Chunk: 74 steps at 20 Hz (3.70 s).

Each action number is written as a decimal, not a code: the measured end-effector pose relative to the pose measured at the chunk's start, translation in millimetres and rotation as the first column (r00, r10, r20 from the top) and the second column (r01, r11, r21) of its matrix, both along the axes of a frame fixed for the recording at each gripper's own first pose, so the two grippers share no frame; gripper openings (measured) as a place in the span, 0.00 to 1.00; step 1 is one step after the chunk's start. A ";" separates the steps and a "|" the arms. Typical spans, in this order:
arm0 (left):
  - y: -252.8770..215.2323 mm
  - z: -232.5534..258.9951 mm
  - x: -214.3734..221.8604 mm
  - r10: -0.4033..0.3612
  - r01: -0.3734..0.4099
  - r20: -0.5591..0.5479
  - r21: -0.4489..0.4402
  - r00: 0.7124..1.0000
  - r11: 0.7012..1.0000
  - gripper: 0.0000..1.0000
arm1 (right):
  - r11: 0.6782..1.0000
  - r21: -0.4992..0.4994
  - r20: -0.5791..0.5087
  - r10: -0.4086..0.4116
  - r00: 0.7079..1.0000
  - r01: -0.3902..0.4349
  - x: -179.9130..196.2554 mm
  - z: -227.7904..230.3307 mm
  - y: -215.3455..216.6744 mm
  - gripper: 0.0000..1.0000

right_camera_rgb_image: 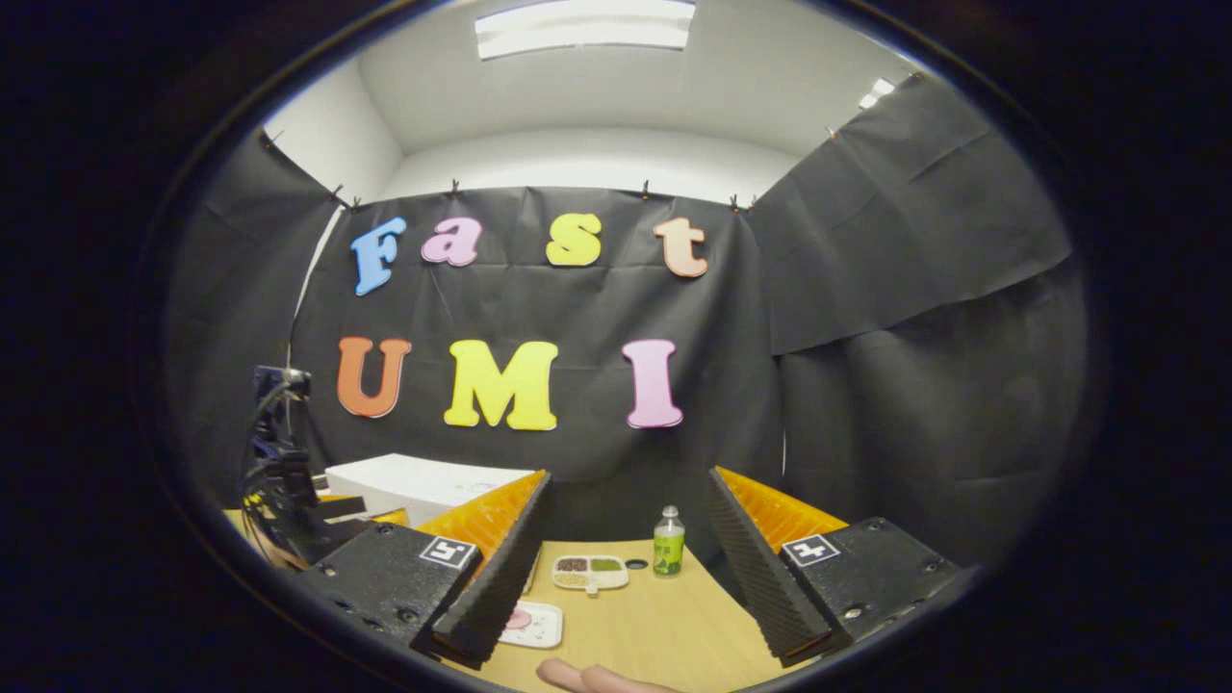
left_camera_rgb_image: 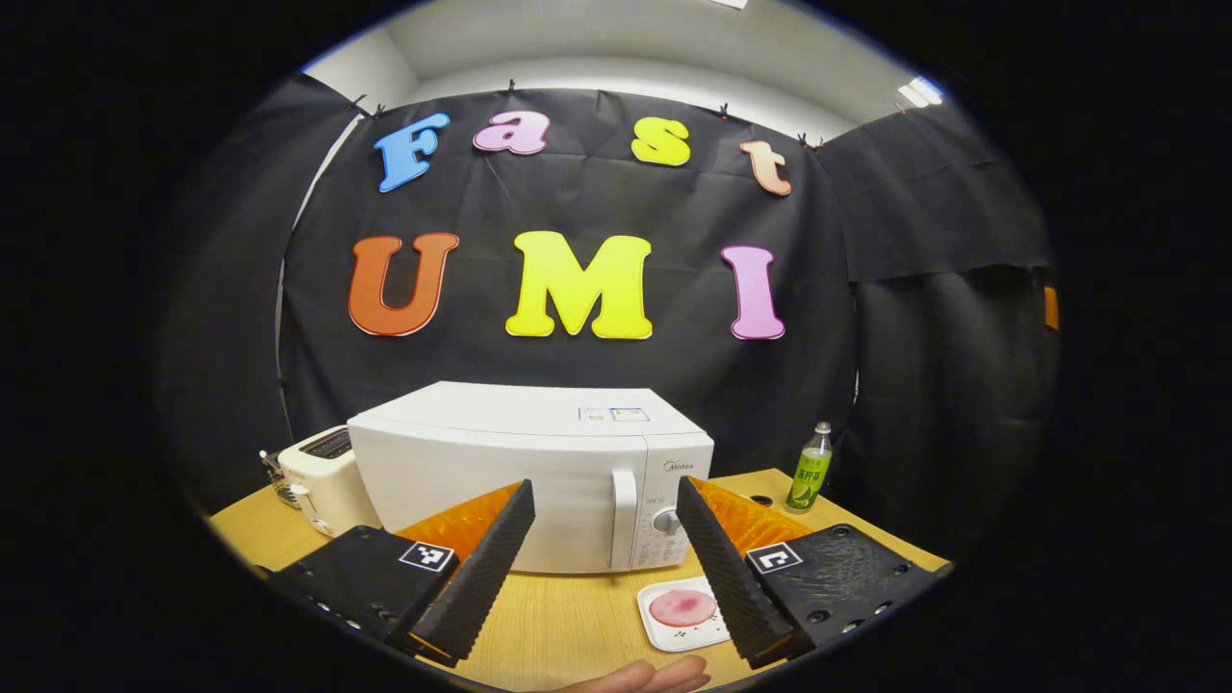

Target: Open the microwave oven with the left hand, put the food in, and close the microwave oven.

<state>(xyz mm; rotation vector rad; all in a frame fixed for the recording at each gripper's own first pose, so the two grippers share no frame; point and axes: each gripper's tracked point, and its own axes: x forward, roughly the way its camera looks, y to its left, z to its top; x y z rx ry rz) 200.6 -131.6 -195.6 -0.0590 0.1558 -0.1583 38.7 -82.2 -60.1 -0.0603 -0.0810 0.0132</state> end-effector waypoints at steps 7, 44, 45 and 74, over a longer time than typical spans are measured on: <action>-32.3 -56.6 47.0 -0.047 0.044 -0.088 -0.039 0.995 0.998 0.78 | 1.000 -0.014 -0.024 -0.007 1.000 0.007 13.3 -17.5 -25.2 0.91; 5.2 -106.3 -15.9 -0.044 0.043 -0.217 -0.010 0.975 0.999 0.09 | 0.998 0.045 -0.165 -0.046 0.985 0.054 12.5 -97.6 -65.5 1.00; 12.1 -106.1 -26.9 -0.048 0.046 -0.211 -0.013 0.976 0.999 0.09 | 0.998 0.042 -0.167 -0.044 0.985 0.052 8.2 -97.1 -59.8 1.00; 257.1 -25.0 -257.7 0.283 -0.280 -0.062 0.060 0.957 0.958 0.95 | 0.991 -0.002 -0.534 0.115 0.837 -0.137 42.8 -184.7 50.1 1.00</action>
